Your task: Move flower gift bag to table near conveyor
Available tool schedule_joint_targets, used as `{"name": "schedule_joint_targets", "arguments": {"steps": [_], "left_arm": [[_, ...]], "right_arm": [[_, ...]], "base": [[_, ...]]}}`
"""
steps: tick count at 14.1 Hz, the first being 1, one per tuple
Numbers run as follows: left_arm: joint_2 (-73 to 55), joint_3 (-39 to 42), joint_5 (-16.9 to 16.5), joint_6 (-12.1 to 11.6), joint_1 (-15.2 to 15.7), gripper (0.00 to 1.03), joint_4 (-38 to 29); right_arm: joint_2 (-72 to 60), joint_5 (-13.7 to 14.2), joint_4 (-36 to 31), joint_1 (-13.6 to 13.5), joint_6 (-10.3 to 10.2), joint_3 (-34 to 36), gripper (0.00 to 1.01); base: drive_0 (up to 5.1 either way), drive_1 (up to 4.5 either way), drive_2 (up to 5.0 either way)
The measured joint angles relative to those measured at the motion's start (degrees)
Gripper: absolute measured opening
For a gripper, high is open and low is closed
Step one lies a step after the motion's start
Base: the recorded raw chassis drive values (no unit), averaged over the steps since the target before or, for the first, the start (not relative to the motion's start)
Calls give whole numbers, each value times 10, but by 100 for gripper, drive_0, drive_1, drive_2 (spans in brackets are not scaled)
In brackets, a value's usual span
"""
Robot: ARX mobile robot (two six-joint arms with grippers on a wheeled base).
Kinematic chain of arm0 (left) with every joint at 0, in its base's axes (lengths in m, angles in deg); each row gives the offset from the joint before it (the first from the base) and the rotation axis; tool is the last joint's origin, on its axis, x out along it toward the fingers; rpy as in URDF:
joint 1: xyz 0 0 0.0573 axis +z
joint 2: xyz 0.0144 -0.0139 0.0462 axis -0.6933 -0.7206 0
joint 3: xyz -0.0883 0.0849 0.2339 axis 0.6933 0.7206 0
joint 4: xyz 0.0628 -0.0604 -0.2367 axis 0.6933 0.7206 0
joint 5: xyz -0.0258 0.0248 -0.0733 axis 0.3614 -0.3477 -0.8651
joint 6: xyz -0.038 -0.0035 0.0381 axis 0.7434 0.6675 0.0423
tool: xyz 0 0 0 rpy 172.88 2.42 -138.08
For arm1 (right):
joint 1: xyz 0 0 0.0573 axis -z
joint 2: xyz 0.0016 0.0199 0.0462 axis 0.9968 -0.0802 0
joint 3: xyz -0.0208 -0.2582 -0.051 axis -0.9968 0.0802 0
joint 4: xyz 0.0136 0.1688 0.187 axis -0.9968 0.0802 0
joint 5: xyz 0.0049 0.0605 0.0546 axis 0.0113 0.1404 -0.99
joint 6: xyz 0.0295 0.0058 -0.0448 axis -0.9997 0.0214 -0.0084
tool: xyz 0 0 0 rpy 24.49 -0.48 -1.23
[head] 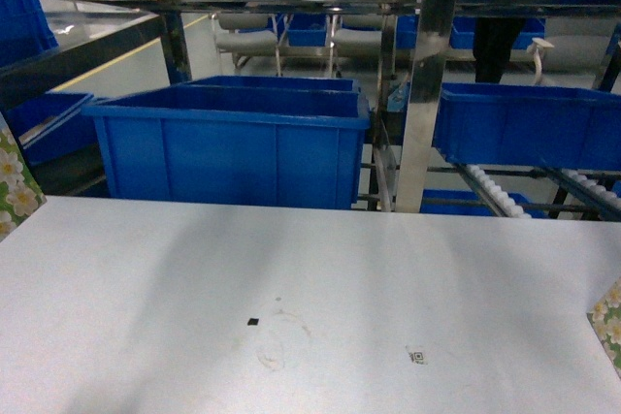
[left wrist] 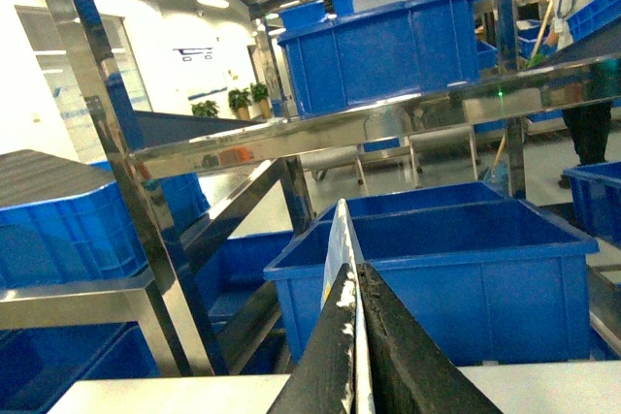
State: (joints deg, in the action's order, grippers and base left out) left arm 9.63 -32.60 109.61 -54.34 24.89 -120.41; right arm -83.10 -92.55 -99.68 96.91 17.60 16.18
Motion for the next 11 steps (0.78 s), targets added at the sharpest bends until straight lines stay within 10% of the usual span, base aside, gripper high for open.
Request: {"name": "schedule_joint_targets", "arguments": {"steps": [11], "left_arm": [[-17, 0, 11, 0, -9, 2, -35]], "right_arm": [[248, 34, 149, -14, -3, 57, 98]], "base": [[0, 0, 0]]}}
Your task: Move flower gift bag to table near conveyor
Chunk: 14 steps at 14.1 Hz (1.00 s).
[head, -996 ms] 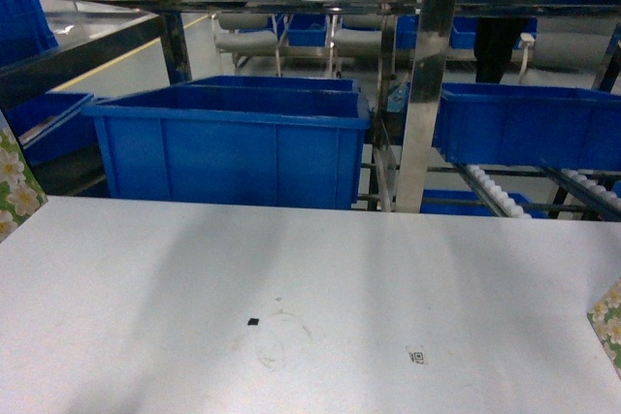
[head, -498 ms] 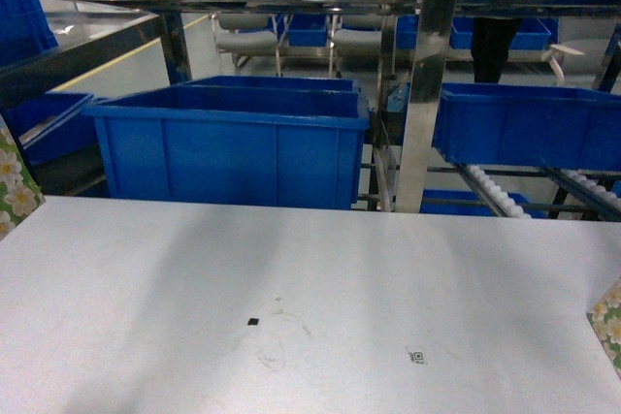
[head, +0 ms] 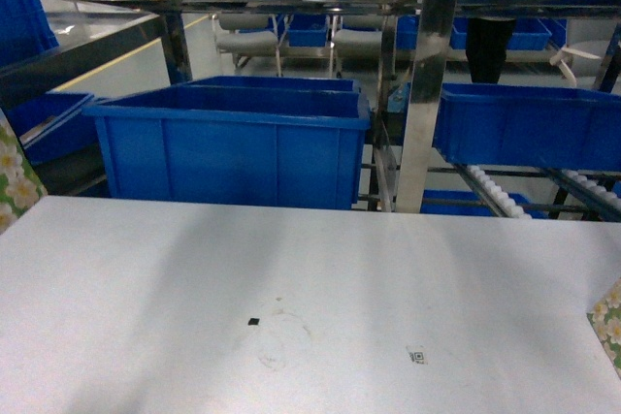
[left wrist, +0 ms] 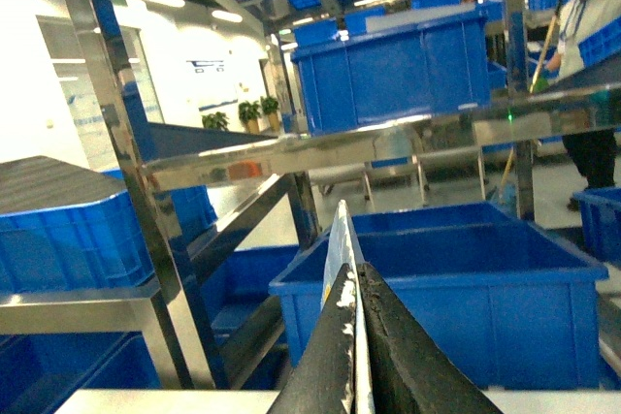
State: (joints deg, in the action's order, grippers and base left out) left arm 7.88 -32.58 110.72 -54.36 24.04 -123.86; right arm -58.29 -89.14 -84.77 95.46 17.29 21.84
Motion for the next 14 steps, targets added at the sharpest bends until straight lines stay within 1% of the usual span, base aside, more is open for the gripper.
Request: {"name": "schedule_joint_targets", "arguments": {"steps": [1, 2, 3, 5, 7, 8, 9, 10, 12, 14], "left_arm": [[-50, -2, 17, -3, -19, 2, -53], [-103, -2, 29, -7, -41, 2, -79], [-149, -2, 44, -7, -61, 2, -103], [-211, -14, 65, 2, -82, 2, -162], [-290, -31, 80, 1, -99, 2, -158], [-323, -42, 90, -14, -110, 2, -158], [-353, -59, 93, -24, -122, 2, -158], [-377, -76, 99, -25, -129, 2, -158], [-424, -103, 113, -18, -139, 2, -158], [-458, -132, 123, -1, -139, 2, -158]], "right_arm": [[0, 0, 0, 0, 0, 0, 98], [0, 0, 0, 0, 0, 0, 98], [0, 0, 0, 0, 0, 0, 98], [0, 0, 0, 0, 0, 0, 98], [0, 0, 0, 0, 0, 0, 98], [0, 0, 0, 0, 0, 0, 98], [0, 0, 0, 0, 0, 0, 98], [0, 0, 0, 0, 0, 0, 98], [0, 0, 0, 0, 0, 0, 98], [0, 0, 0, 0, 0, 0, 98]], "base": [[0, 0, 0], [0, 0, 0], [0, 0, 0], [0, 0, 0], [0, 0, 0], [0, 0, 0], [0, 0, 0], [0, 0, 0], [0, 0, 0], [0, 0, 0]]}}
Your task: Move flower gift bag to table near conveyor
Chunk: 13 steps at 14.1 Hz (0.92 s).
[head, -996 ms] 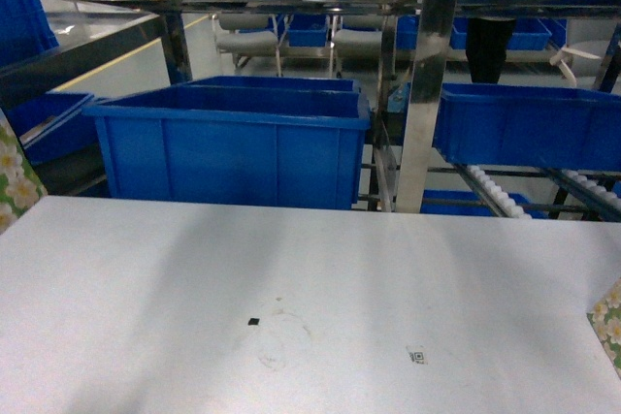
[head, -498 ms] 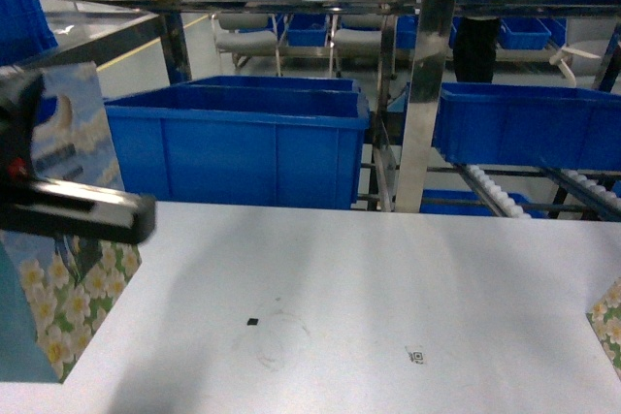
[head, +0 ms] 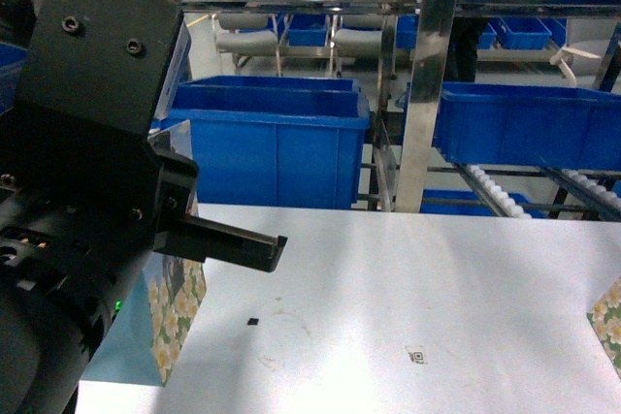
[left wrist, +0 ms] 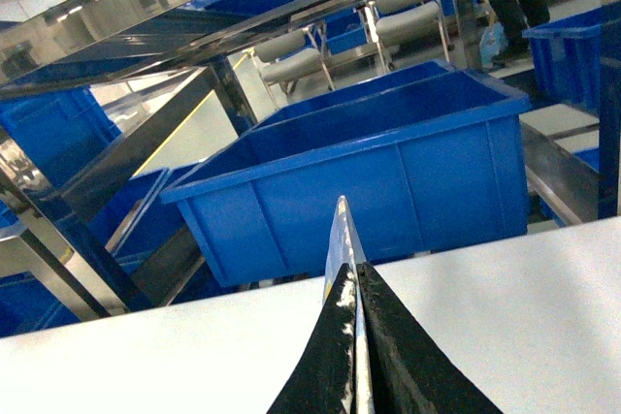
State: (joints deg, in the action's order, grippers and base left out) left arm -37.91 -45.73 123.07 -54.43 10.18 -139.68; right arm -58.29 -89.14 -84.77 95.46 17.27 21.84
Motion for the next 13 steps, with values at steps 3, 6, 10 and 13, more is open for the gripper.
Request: {"name": "schedule_joint_targets", "arguments": {"steps": [3, 6, 10, 13], "left_arm": [[-58, -46, 10, 19, 6, 2, -2], [-96, -56, 24, 25, 5, 2, -1], [-113, -47, 44, 42, -11, 2, -1], [-135, -54, 52, 56, -18, 2, -1]], "right_arm": [[0, 0, 0, 0, 0, 0, 98], [0, 0, 0, 0, 0, 0, 98], [0, 0, 0, 0, 0, 0, 98], [0, 0, 0, 0, 0, 0, 98]], "base": [[0, 0, 0], [0, 0, 0], [0, 0, 0], [0, 0, 0]]}}
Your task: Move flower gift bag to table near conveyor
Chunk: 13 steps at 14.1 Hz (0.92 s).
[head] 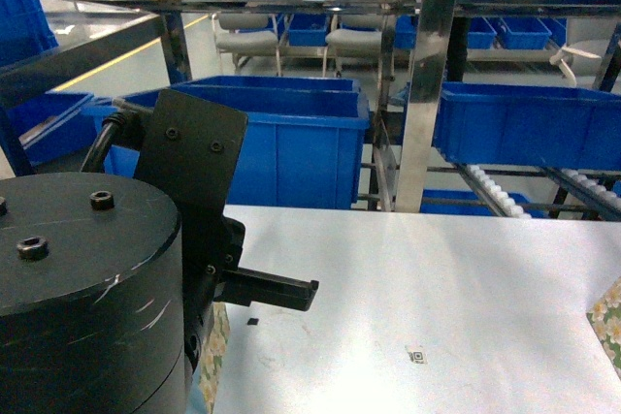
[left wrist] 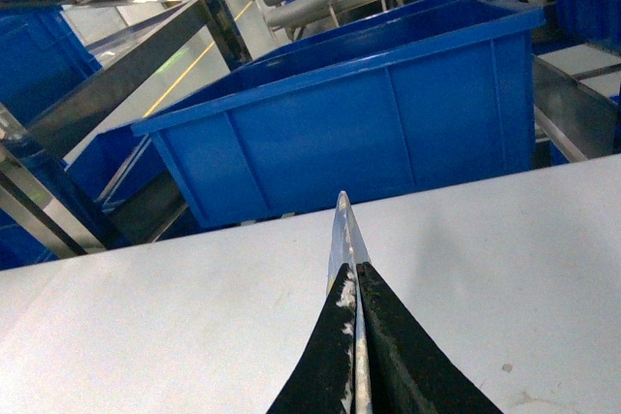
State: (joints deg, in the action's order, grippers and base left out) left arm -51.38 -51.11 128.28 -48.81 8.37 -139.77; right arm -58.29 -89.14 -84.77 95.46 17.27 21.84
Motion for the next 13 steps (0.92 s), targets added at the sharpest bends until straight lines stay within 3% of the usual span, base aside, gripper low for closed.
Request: {"name": "schedule_joint_targets", "arguments": {"steps": [7, 13], "left_arm": [[-73, -130, -3, 14, 8, 2, -2], [-127, -145, 19, 46, -13, 2, -8]], "right_arm": [[0, 0, 0, 0, 0, 0, 98], [0, 0, 0, 0, 0, 0, 98]], "base": [[0, 0, 0], [0, 0, 0]]}}
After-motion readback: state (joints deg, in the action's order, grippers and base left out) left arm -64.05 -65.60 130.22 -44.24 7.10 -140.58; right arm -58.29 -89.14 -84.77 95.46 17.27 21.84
